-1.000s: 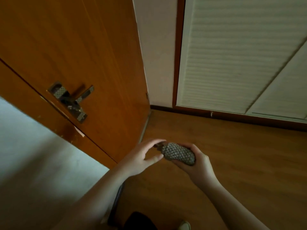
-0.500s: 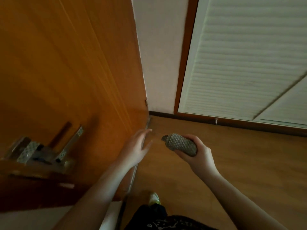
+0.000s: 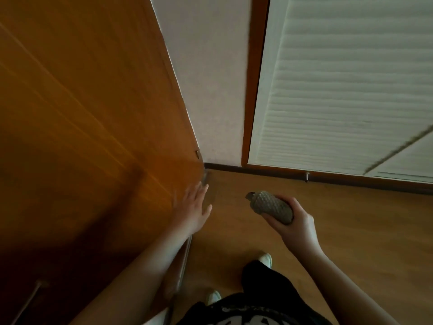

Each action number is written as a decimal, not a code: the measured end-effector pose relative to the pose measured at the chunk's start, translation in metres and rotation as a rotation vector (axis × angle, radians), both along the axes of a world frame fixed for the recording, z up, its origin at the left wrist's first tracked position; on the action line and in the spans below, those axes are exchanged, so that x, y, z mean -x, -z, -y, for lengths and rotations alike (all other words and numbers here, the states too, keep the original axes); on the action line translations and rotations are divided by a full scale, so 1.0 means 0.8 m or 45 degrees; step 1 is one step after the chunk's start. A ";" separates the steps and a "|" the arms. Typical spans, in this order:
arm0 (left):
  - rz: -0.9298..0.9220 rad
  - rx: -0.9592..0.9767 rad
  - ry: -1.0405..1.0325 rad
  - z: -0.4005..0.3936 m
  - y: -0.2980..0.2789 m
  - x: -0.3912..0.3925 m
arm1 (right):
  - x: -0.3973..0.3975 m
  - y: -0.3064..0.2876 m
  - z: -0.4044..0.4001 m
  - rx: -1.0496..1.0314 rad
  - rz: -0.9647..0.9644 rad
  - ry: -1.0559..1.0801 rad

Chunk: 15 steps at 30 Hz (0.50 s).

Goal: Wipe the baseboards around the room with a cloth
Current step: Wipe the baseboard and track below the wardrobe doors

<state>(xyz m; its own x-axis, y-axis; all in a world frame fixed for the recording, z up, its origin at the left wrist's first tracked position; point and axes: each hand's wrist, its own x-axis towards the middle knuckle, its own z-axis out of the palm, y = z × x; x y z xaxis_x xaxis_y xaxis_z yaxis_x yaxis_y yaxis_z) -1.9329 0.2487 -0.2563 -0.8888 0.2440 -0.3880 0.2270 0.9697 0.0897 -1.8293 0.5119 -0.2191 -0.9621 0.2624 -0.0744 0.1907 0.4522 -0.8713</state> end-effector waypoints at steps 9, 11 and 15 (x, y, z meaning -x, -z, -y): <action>-0.003 0.102 -0.005 -0.023 0.020 0.074 | 0.134 0.028 -0.042 -0.047 0.020 -0.152; 0.080 0.111 -0.008 -0.021 0.029 0.087 | 0.151 0.036 -0.041 -0.050 0.030 -0.156; 0.219 0.119 0.048 -0.018 0.057 0.122 | 0.180 0.051 -0.033 -0.075 0.044 -0.094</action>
